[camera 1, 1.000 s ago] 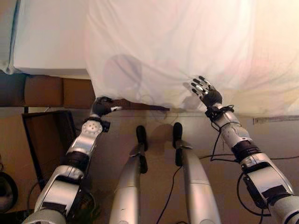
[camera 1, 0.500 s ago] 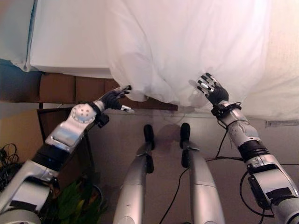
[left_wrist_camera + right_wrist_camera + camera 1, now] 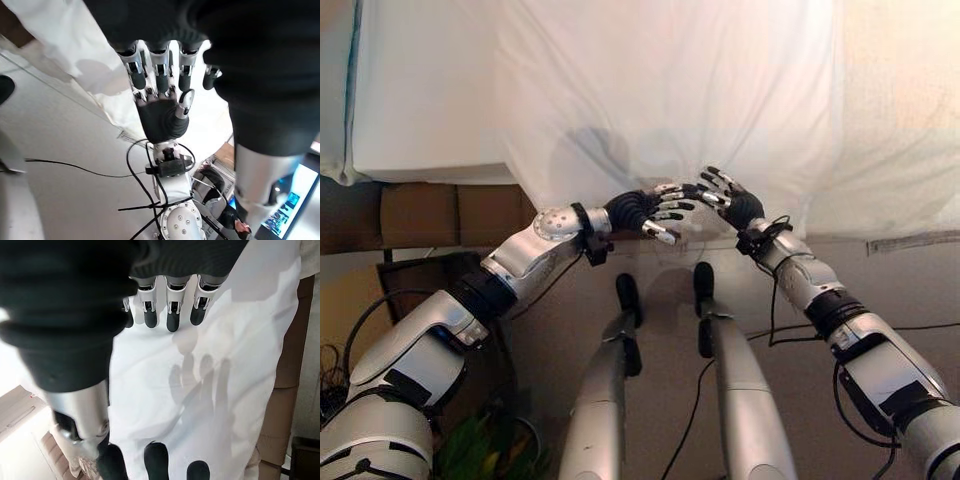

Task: Make the bed

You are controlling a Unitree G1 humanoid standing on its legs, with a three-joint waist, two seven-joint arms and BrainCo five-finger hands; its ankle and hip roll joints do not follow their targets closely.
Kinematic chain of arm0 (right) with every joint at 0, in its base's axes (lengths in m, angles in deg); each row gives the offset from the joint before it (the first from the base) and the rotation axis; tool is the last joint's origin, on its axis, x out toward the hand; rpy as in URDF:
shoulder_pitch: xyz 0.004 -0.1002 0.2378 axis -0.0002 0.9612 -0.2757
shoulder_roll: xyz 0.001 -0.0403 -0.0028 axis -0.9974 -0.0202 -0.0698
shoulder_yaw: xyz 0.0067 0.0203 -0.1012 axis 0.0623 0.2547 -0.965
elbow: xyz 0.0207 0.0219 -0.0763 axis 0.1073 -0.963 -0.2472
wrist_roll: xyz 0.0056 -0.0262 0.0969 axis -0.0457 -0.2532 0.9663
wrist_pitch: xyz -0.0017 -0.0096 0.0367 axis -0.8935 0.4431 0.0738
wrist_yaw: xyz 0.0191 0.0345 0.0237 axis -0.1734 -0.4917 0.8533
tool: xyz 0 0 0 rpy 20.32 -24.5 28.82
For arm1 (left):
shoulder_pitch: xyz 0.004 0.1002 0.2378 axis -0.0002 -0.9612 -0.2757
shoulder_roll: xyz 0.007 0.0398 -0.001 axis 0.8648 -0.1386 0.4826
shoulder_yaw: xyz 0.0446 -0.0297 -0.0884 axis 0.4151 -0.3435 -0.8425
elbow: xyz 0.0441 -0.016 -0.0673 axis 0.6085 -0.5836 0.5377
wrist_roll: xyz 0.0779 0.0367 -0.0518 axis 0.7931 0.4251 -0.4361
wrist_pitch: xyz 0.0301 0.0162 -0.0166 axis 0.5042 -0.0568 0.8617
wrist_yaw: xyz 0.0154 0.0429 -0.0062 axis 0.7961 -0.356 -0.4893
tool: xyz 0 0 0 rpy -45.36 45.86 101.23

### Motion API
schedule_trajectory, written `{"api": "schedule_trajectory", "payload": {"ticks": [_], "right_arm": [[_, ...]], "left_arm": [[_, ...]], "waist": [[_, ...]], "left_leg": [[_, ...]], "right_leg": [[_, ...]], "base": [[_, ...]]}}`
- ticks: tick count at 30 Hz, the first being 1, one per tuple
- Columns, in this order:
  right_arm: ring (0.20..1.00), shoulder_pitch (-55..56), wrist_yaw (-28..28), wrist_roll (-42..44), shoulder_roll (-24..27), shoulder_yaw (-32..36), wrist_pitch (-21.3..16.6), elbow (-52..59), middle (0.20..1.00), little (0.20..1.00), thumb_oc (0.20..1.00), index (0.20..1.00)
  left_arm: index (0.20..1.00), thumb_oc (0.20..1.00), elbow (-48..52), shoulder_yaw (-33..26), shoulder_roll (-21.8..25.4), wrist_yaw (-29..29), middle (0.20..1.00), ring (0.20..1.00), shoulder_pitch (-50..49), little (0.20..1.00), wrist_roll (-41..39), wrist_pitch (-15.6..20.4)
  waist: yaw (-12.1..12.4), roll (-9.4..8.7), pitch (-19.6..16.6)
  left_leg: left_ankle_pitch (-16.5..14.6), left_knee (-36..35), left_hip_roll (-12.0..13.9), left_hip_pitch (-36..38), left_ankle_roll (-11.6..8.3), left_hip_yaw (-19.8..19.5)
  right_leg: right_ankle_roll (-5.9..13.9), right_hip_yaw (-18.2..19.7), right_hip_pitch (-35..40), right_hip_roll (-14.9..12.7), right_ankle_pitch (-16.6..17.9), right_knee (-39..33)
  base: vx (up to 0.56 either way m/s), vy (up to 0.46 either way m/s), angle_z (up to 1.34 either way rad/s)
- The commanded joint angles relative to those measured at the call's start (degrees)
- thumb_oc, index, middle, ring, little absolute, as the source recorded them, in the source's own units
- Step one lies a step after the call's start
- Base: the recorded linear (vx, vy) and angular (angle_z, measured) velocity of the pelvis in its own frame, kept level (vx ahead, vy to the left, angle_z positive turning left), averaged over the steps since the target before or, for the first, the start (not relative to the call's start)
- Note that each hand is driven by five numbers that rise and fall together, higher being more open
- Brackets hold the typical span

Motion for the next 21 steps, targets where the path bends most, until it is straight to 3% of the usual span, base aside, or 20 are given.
{"api": "schedule_trajectory", "payload": {"ticks": [1, 8, 13, 21], "right_arm": [[1.000, -0.19, 0.73, 1.35, -2.07, -0.43, -1.96, 1.81, 1.000, 1.000, 1.000, 1.000], [1.000, 0.91, 0.27, 1.58, -2.82, 0.25, -2.34, 1.03, 1.000, 1.000, 1.000, 1.000], [1.000, -0.14, 0.15, 1.14, -4.11, -0.05, -2.25, -0.01, 1.000, 1.000, 1.000, 1.000], [1.000, -7.11, -1.19, -1.03, -7.47, -0.23, -0.83, -4.91, 1.000, 1.000, 1.000, 1.000]], "left_arm": [[1.000, 1.000, 1.86, -1.04, -0.14, 1.59, 1.000, 1.000, -0.67, 1.000, -1.75, 2.00], [1.000, 1.000, 8.68, -1.58, -0.27, 7.24, 1.000, 1.000, -2.59, 1.000, -8.29, -0.69], [1.000, 1.000, 5.74, -2.56, -3.32, 6.71, 1.000, 1.000, -2.38, 1.000, -8.71, 0.00], [1.000, 1.000, -15.58, -9.45, -15.17, 1.66, 1.000, 1.000, 0.86, 1.000, -2.90, 1.98]], "waist": [[-0.83, -0.53, -3.93], [-0.76, -0.45, -5.08], [-0.79, -0.88, -5.29], [-1.41, -2.14, -5.35]], "left_leg": [[-5.56, 6.23, -1.16, -1.57, -0.74, 1.26], [-5.69, 5.69, -1.20, -1.38, -0.54, 1.15], [-5.77, 5.62, -1.17, -1.33, -0.48, 1.14], [-6.39, 7.60, -0.76, -3.36, -0.48, 1.89]], "right_leg": [[6.30, -0.42, 3.13, 0.66, 1.52, -5.89], [6.20, -0.29, 3.07, 0.65, 1.45, -6.02], [6.14, -0.10, 3.02, 0.80, 1.56, -6.17], [5.98, 0.41, 1.08, 0.93, 1.70, -4.99]], "base": [[0.00, 0.000, 0.00], [0.00, 0.000, 0.00], [0.00, 0.000, 0.00], [0.00, 0.004, -0.01]]}}
